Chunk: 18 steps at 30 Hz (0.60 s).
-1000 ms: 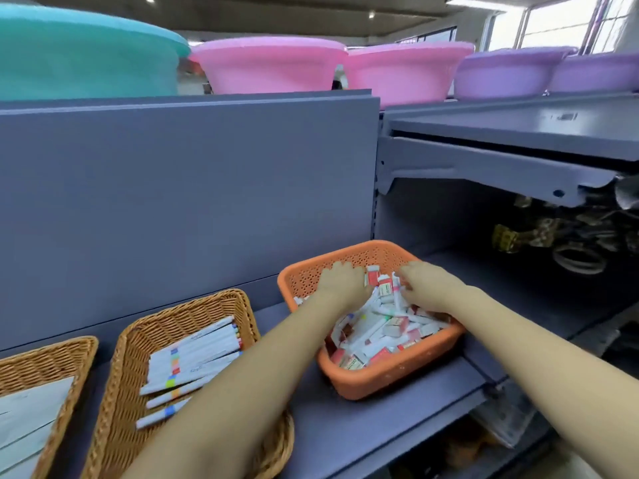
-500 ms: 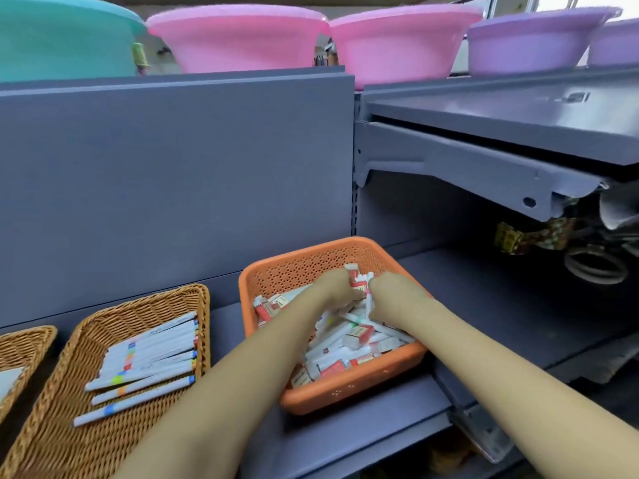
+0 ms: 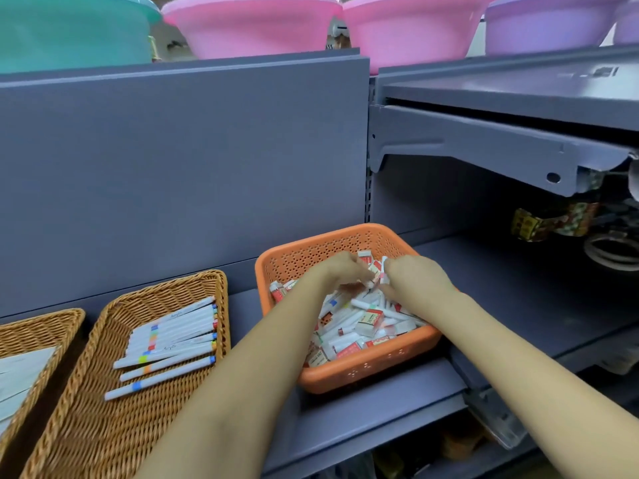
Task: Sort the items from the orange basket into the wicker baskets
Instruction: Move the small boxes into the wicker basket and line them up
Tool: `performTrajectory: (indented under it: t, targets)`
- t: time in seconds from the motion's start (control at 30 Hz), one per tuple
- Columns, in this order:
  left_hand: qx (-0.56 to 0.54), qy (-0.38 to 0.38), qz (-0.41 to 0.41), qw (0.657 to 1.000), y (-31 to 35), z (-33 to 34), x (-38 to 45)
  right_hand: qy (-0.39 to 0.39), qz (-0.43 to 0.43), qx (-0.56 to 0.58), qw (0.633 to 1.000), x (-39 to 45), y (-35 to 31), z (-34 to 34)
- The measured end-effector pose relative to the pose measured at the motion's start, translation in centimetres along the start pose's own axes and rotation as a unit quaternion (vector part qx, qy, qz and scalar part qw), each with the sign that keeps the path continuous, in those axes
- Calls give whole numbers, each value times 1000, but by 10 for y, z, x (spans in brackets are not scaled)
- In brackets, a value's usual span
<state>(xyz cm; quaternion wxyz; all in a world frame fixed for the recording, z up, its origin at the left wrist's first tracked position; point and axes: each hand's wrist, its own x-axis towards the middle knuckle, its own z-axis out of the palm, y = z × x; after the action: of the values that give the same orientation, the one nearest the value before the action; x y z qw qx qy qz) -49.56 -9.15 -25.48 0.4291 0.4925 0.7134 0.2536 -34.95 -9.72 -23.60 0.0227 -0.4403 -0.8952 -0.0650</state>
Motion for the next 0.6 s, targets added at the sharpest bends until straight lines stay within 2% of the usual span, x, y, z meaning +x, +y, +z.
performTrajectory:
  t: [0.1,0.17,0.3,0.43,0.6]
  targets:
    - [-136,5,7,991,2,-14,-10,87,17,106,990,1,-5,-8]
    - [-203,19,26,979,5,-25,-25,123,49,216,967,3,-10,-12]
    - [-277,78,78,954,-6,-41,-58,152,63,331,929,8,-19,-12]
    - [-316,121,111,935,-28,-45,-87,150,30,442,884,2,-31,-7]
    - [-253,116,170,945,-34,-48,-124,145,-11,427,892,-7,-39,-6]
